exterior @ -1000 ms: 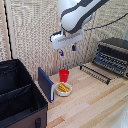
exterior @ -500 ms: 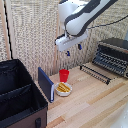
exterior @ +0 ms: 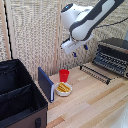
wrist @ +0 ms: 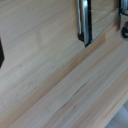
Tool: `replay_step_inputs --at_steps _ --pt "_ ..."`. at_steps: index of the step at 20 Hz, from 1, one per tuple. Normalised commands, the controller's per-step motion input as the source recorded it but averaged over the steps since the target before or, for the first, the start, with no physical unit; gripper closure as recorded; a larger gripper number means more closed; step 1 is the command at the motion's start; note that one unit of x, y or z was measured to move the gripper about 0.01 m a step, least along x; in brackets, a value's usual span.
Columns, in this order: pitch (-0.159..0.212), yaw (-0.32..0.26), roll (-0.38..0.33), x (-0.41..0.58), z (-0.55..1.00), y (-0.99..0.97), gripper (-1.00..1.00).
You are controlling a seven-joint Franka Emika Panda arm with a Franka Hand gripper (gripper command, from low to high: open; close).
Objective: With care, position your gripper close to the oven tray handle. Make sure to grip the handle tightly. Delicately and attentively pull the tray out from the oven.
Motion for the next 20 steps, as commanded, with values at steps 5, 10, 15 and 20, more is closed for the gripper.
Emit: replay_step_inputs --at_steps 5,10,15,20 --pt "0.040 0.083 -0.307 0.146 -0.15 -0.37 -1.00" --pt "0.015 0.060 -0.277 0.094 -0.16 -0.45 -1.00" --pt "0.025 0.122 -0.185 0.089 -0.15 -0.51 -1.00" --pt "0.028 0.232 -0.108 0.031 -0.11 -0.45 -1.00"
